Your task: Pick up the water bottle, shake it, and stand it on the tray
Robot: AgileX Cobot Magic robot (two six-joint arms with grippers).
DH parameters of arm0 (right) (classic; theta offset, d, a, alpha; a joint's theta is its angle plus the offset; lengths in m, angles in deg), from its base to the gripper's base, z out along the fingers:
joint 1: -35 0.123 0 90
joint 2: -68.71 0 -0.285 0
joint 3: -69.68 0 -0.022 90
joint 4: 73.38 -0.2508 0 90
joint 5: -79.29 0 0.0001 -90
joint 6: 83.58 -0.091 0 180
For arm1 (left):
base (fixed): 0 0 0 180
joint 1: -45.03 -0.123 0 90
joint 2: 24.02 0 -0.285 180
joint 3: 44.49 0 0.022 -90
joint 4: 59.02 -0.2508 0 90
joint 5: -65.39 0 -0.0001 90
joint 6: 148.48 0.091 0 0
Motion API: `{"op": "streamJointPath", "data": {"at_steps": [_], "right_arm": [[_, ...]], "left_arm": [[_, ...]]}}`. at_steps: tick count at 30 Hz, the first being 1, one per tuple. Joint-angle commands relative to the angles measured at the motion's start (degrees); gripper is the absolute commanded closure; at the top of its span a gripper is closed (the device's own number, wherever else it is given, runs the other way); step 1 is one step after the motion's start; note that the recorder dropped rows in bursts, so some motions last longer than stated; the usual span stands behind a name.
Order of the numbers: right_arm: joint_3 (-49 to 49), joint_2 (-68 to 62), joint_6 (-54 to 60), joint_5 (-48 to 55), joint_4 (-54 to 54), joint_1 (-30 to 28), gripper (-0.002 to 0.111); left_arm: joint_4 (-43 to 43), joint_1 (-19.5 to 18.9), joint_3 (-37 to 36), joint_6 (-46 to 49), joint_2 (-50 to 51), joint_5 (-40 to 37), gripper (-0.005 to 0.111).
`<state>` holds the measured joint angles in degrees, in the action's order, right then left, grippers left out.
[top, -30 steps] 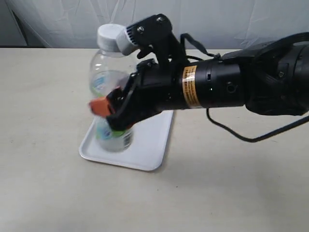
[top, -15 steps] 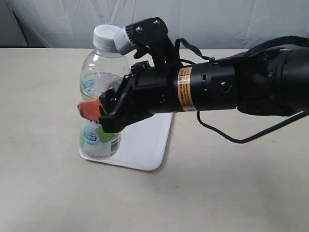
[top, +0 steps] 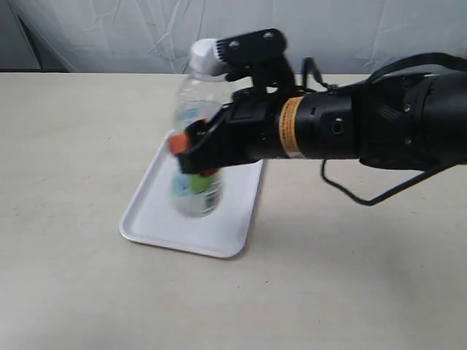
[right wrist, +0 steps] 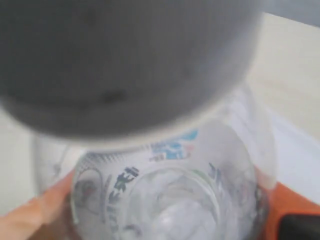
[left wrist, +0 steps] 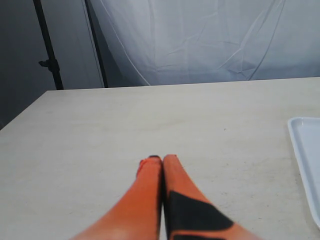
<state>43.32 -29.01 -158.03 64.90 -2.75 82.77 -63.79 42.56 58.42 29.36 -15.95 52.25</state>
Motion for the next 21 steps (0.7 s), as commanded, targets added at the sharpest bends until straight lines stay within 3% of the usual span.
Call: {"op": "streamJointPath", "data": {"at_steps": [1,6,8,10,16,18,21], "right_arm": [[0.44,0.33,3.36,-13.46,0.61,0.27,0.109],[0.91,0.33,3.36,21.00,-2.42,0.27,0.109],[0.95,0.45,2.20,28.57,-2.46,0.27,0.109],[0.95,0.45,0.20,26.08,-2.46,0.27,0.109],[1.32,-0.82,4.66,-11.71,-3.29,0.27,0.109],[1.73,-1.40,7.35,-12.23,-3.85,0.27,0.109],[2.77,-1.84,10.31,2.16,-6.87,0.27,0.109]], "left_arm": [[-0.05,-0.23,-0.13,-0.45,-0.29,0.26,0.107],[-0.05,-0.23,-0.13,-0.45,-0.29,0.26,0.107],[-0.05,-0.23,-0.13,-0.45,-0.29,0.26,0.107],[-0.05,-0.23,-0.13,-0.45,-0.29,0.26,0.107],[-0.05,-0.23,-0.13,-0.45,-0.29,0.26,0.107],[-0.05,-0.23,-0.13,-0.45,-0.29,0.26,0.107],[-0.05,-0.23,-0.13,-0.45,-0.29,0.26,0.107]]}}
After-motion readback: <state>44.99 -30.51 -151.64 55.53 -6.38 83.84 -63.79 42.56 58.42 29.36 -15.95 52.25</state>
